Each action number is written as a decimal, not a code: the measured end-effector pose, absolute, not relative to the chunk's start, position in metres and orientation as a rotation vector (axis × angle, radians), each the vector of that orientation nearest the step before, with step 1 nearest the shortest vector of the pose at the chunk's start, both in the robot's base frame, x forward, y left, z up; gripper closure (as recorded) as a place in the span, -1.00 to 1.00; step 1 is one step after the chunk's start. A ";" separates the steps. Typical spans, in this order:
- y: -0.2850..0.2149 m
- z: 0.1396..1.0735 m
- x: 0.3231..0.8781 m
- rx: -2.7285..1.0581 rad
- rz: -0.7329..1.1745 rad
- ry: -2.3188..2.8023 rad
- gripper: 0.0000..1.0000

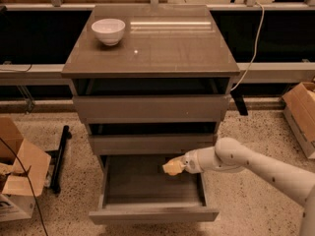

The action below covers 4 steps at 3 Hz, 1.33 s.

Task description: Place orange into bottom drawer

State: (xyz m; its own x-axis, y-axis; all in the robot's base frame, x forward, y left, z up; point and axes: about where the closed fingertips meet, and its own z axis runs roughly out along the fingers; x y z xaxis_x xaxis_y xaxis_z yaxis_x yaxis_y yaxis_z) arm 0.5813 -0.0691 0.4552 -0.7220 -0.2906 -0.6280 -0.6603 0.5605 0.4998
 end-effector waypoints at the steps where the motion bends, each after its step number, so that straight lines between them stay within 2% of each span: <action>1: -0.038 0.399 0.607 -0.705 1.145 2.271 1.00; 3: -0.029 0.361 0.606 -0.692 1.165 2.294 1.00; 4: -0.004 0.313 0.612 -0.726 1.182 2.251 1.00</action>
Offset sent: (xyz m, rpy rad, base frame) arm 0.0218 0.0256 -0.0434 0.0795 0.0191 -0.0047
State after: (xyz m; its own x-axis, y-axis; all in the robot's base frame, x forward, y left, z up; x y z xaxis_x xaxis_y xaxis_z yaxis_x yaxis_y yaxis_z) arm 0.6124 -0.0040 0.3132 -0.7370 -0.2256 -0.6371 -0.6526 0.4830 0.5838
